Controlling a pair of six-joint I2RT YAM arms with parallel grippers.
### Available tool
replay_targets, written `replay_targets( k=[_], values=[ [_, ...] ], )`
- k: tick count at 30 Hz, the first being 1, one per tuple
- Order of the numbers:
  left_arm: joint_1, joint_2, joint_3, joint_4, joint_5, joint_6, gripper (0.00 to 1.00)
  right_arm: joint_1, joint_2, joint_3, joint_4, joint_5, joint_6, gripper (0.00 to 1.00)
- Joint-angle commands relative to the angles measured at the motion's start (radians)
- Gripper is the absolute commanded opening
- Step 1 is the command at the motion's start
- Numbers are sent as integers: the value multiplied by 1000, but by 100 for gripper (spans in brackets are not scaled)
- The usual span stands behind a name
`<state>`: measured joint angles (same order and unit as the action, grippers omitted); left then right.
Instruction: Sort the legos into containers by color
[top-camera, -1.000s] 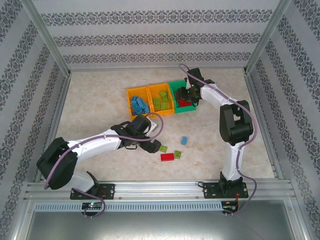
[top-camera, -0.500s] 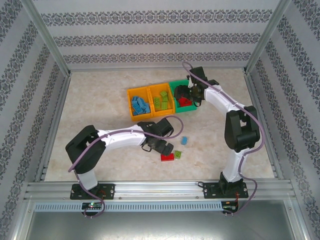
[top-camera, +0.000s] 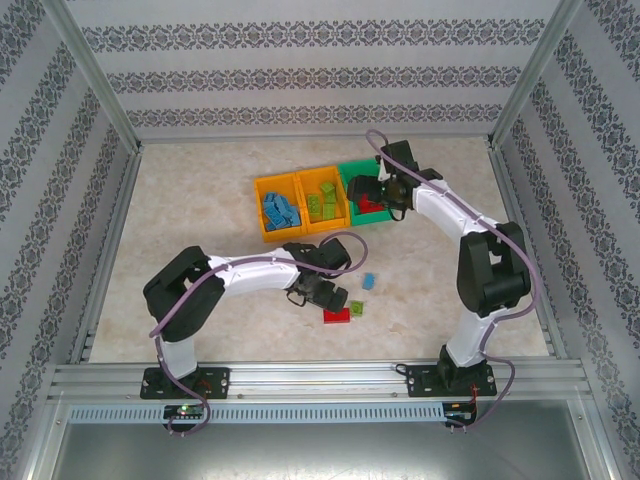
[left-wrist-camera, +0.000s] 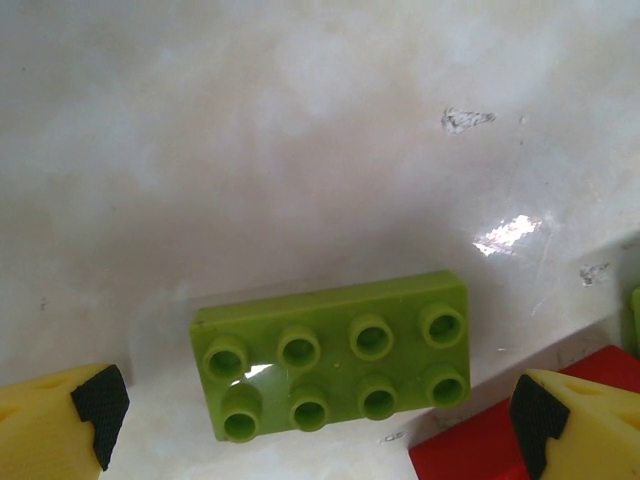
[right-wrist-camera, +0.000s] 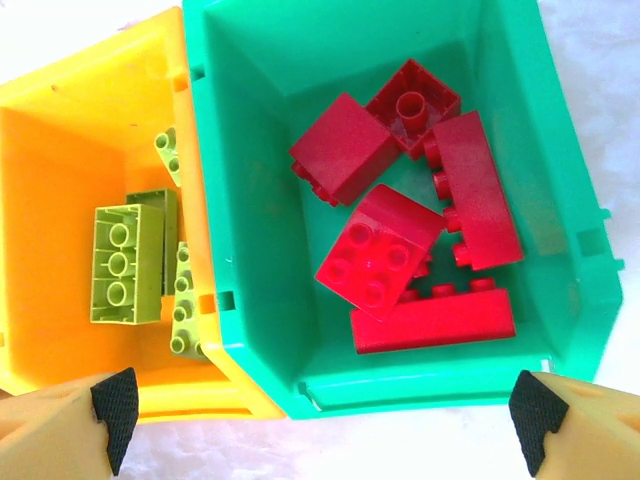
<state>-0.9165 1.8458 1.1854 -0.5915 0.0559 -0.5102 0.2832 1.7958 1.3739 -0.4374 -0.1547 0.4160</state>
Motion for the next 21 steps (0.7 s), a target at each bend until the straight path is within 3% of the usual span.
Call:
replay_targets(
  k=[1,8,21],
  values=[
    [-13,35,29,-34,1,-31,100,-11,-41,-39,18,25,-13,98],
    [-13,73,61,-49,1,-69,97,-30,-77,-106,38,28,-11,98],
    [-11,115,105,-126,-46,-68,74,-63,-155,-210,52,53,-26,98]
  ],
)
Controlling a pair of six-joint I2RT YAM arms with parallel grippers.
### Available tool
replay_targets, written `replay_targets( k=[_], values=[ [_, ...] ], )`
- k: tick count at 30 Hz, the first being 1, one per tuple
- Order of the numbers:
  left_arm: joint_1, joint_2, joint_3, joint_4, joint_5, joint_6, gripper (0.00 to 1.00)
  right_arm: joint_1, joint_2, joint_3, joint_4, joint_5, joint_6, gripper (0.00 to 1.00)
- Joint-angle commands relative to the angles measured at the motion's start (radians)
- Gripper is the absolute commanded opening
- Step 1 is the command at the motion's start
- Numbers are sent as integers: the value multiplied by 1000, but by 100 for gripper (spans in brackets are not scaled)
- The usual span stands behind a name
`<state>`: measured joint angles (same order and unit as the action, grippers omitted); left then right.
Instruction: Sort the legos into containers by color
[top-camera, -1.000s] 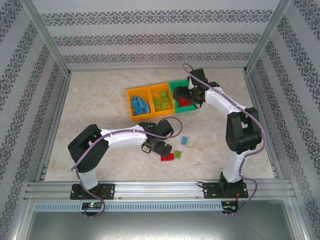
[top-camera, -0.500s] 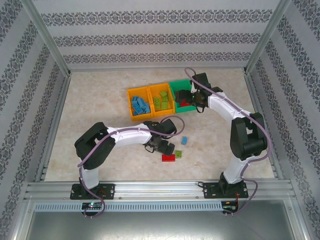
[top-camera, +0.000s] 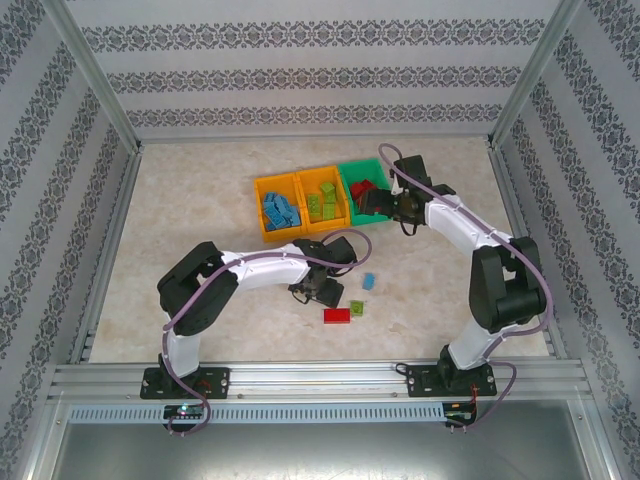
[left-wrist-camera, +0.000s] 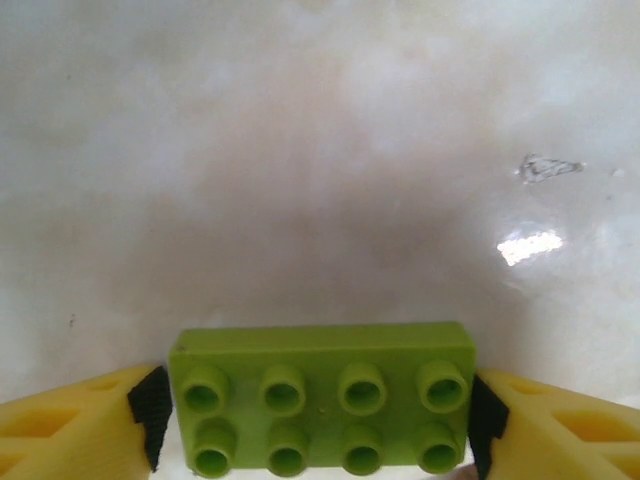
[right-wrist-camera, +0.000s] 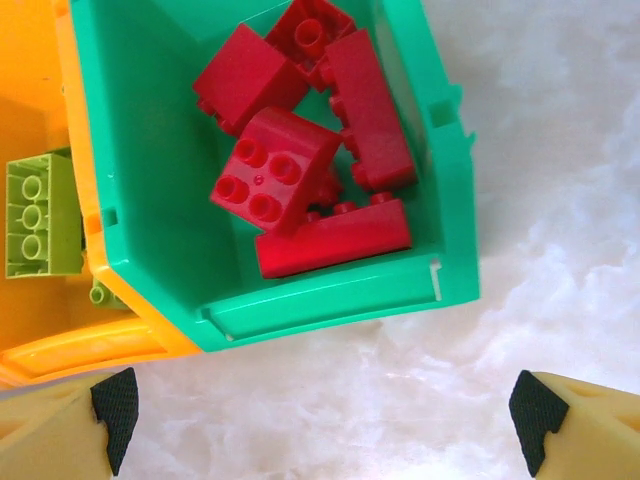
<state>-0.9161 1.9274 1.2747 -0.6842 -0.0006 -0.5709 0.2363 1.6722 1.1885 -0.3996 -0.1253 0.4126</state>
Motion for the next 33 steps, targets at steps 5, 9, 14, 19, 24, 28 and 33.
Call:
replay_targets(
  k=[5,9,14,19,24,28,33],
  values=[
    [4,30,13,-34,1,2,58,-25,-51,-55,25,24,-22,98],
    [22,31,18,-29,1,14,56,-27,-61,-70,27,24,-23,98],
    [50,25,63,-52,-11,46,55,-28,-84,-94,34,27,-23,98],
    [85,35,147,-89,-28,98,55,-27,-107,-130,42,21,-15,98],
    [122,69,233,-122,-35,146,56,-22,-133,-190,59,16,-5,98],
    [160,94,309,-143,-37,179,56,-23,-152,-223,65,29,-2,98],
    [214,149,487,-194,-51,238,57,-23,-166,-247,75,24,6,98]
  ],
)
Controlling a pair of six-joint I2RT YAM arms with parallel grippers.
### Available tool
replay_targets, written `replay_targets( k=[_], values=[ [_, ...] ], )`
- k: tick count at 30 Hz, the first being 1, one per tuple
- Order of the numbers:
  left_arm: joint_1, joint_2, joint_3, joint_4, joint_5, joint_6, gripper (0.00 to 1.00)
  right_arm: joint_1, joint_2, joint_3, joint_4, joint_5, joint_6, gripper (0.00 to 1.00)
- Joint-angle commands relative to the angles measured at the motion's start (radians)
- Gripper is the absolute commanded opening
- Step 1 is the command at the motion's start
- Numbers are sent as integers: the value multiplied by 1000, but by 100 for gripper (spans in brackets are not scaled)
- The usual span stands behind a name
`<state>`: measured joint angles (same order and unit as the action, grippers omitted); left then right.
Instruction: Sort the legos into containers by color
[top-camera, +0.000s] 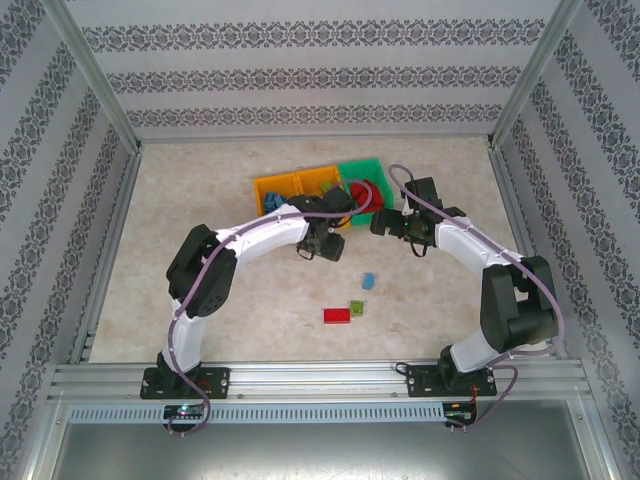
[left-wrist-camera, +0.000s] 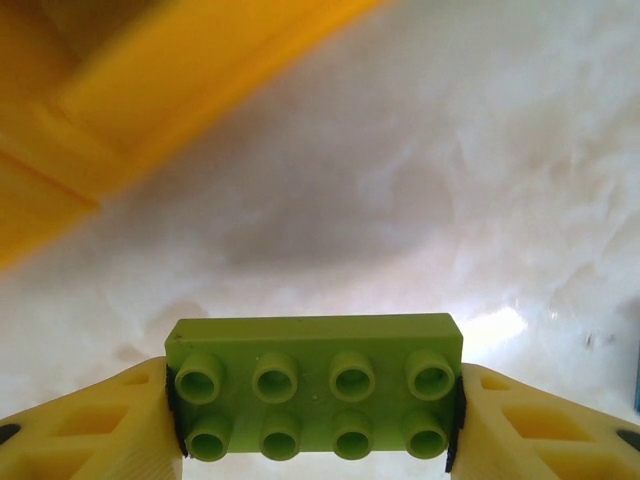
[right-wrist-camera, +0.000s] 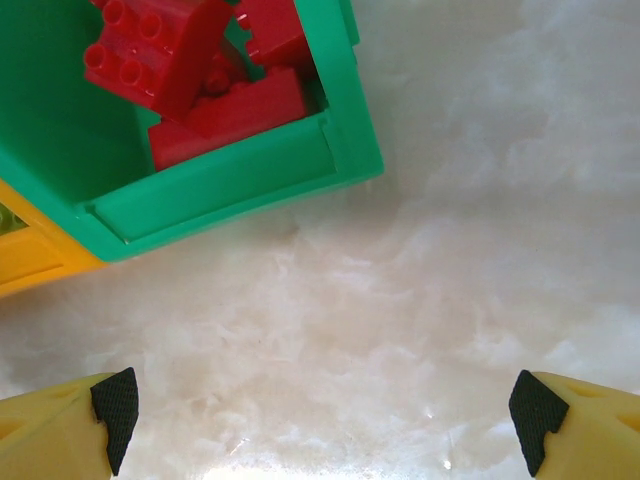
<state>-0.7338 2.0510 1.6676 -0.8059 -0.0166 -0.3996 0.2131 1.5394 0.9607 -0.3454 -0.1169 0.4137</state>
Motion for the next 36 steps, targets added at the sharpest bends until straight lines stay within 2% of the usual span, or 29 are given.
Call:
replay_targets(
  k=[1,6,14,20,24,29,30,36],
  values=[
    [39,37,128,-83,-38,79,57,1,-36,-23,22,15,7,98],
    [80,110,311,-140,-43,120,59,0,-39,-34,22,22,10,98],
    [145,216,475,-158,-52,163,60,0,-41,-25,17,18,12,98],
    [158,259,514,-133,-44,197,71,27,-82,-43,-11,35,10,98],
    [159,262,511,-124,-57,199,80,83,-114,-62,-69,79,24,98],
    [158,220,466,-102,-66,182,93,142,-168,-133,-117,77,111,98],
    [158,203,444,-87,-58,178,99,157,-187,-152,-123,78,131,97],
    [158,59,252,40,-49,141,99,296,-257,-243,-132,108,260,89]
  ],
)
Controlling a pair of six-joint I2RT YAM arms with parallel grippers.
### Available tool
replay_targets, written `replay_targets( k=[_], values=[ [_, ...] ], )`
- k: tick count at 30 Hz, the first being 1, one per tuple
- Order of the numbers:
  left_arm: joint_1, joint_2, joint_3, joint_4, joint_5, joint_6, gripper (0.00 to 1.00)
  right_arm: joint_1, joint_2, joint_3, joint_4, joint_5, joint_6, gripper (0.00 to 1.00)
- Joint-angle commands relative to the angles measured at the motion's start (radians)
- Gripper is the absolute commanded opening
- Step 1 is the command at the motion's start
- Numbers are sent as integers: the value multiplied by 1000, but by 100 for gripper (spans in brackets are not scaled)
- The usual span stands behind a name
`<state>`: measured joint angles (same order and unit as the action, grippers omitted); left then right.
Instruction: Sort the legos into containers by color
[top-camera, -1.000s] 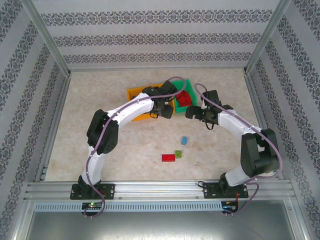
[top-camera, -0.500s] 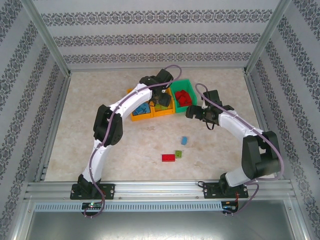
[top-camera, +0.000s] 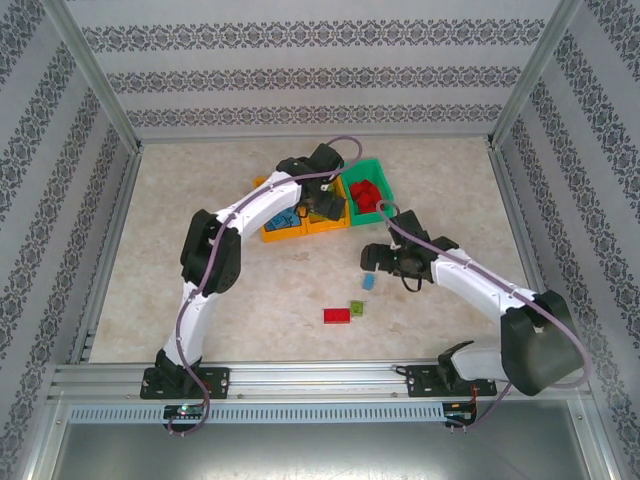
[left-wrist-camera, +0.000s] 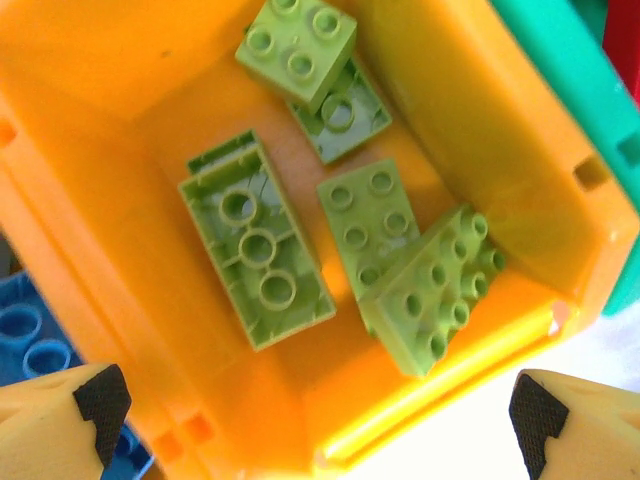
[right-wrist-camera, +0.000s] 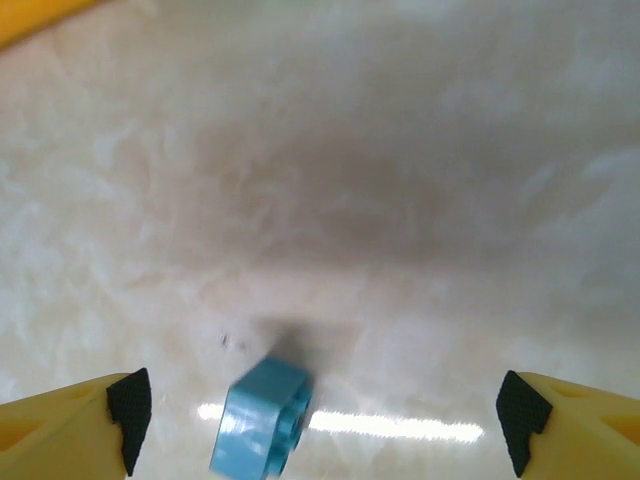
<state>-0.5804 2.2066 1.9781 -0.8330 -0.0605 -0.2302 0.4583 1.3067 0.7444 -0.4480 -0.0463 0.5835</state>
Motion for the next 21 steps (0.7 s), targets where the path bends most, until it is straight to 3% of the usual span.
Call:
replay_targets(
  k=[1,10,14,17,21],
  values=[
    [4,-123,-96,93,-3,-31,99,73,-22,-32,-28,41,107,89],
    [8,-328,-378,205,-65,-42,99,158,76,-14,-21,74,173,86],
    [18,-394,-488,231,-73,-52,99,158,133,1,-24,95,164,79],
    [28,-437,-564,249,-78,-60,99,158,179,21,-22,100,154,70],
    [36,-490,-643,262,-82,-66,99,168,201,48,-27,135,147,46]
  ],
)
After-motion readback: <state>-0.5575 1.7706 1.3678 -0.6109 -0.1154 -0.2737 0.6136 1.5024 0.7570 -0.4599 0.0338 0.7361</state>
